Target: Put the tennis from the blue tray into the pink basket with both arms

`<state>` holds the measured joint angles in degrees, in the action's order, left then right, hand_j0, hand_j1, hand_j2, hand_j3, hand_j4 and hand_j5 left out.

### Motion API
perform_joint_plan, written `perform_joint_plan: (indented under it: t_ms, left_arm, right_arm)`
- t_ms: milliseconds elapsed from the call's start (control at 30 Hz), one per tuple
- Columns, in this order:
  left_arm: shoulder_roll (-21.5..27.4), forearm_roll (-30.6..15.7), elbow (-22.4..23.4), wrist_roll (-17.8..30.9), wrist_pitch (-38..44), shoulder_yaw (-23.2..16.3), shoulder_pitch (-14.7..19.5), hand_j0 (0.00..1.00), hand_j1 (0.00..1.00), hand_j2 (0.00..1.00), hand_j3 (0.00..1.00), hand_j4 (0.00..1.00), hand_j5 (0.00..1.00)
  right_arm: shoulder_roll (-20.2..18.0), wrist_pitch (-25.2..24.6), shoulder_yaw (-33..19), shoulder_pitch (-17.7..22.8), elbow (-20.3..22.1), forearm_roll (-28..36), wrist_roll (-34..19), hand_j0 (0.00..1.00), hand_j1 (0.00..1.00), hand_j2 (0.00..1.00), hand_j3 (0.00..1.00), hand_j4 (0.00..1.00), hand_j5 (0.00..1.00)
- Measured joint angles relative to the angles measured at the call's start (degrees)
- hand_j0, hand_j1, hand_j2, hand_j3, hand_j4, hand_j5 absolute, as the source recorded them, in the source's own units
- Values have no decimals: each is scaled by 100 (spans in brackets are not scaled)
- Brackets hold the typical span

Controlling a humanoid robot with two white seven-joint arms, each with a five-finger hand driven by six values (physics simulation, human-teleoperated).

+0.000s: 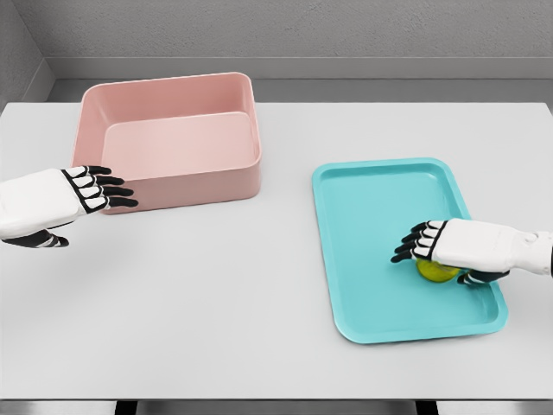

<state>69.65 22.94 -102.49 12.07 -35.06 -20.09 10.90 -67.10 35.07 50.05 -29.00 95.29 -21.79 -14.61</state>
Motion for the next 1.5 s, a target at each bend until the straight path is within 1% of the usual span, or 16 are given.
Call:
perform_joint_plan:
  t_ms: [200, 300, 367, 400, 533, 600, 633, 667, 700, 800, 900, 1000, 1267, 1333, 1400, 1500]
  left_arm:
    - [-3, 0, 1, 0, 0, 0, 0, 100, 100, 100, 100, 100, 100]
    - [-3, 0, 1, 0, 0, 0, 0, 100, 100, 100, 100, 100, 100]
    - [-4, -3, 1, 0, 0, 1, 0, 100, 100, 100, 100, 100, 100]
    - [-4, -4, 1, 0, 0, 1, 0, 100, 100, 100, 100, 100, 100]
    - [-4, -3, 0, 0, 0, 0, 0, 100, 100, 100, 100, 100, 100]
    - [-4, -6, -4, 0, 0, 2, 0, 100, 100, 100, 100, 100, 100]
    - [-4, -7, -5, 0, 0, 1, 0, 100, 100, 100, 100, 100, 100]
    - [-4, -8, -6, 0, 0, 1, 0, 100, 100, 100, 100, 100, 100]
    - [-4, -8, -6, 0, 0, 1, 0, 100, 100, 100, 100, 100, 100]
    - [-1, -8, -7, 0, 0, 2, 0, 100, 100, 100, 100, 100, 100]
    - [3, -9, -8, 0, 0, 3, 0, 100, 100, 100, 100, 100, 100]
    - [1, -9, -8, 0, 0, 3, 0, 100, 100, 100, 100, 100, 100]
    - [-2, -9, -8, 0, 0, 3, 0, 100, 100, 100, 100, 100, 100]
    - [-2, -9, -8, 0, 0, 3, 0, 100, 100, 100, 100, 100, 100]
    - [-3, -9, -8, 0, 0, 2, 0, 100, 100, 100, 100, 100, 100]
    - [-3, -9, -13, 0, 0, 3, 0, 100, 100, 100, 100, 100, 100]
  right_arm:
    - [92, 0, 1, 0, -94, -80, 0, 94, 94, 94, 94, 94, 94]
    - [102, 0, 6, 18, -103, -127, 0, 83, 83, 83, 83, 83, 83]
    - [105, 0, 4, 18, -106, -161, 0, 82, 82, 82, 82, 82, 82]
    - [106, 0, 3, 18, -108, -172, 0, 79, 79, 79, 79, 79, 79]
    - [110, 0, 1, 18, -159, -214, 0, 78, 78, 78, 78, 78, 78]
    - [109, 0, 1, 35, -188, -226, 0, 75, 75, 75, 75, 75, 75]
    - [109, 0, 1, 35, -205, -240, 0, 70, 70, 70, 70, 70, 70]
    - [108, -1, 0, 35, -218, -260, 1, 67, 67, 67, 67, 67, 67]
    - [111, -1, -1, 35, -226, -271, 3, 67, 67, 67, 67, 67, 67]
    - [110, -4, -4, 35, -238, -286, 2, 60, 60, 60, 60, 60, 60]
    - [106, -6, -8, 35, -242, -302, 8, 56, 56, 56, 56, 56, 56]
    - [107, -9, -16, 35, -245, -318, 18, 50, 50, 50, 50, 50, 50]
    - [101, 0, -77, 35, -217, -346, 1, 46, 46, 46, 46, 46, 46]
    - [100, 1, -136, 35, -207, -339, 0, 45, 45, 45, 45, 45, 45]
    - [100, 1, -178, 18, -200, -331, -1, 42, 42, 42, 42, 42, 42]
    - [101, 1, -293, 18, -156, -321, -5, 41, 41, 41, 41, 41, 41]
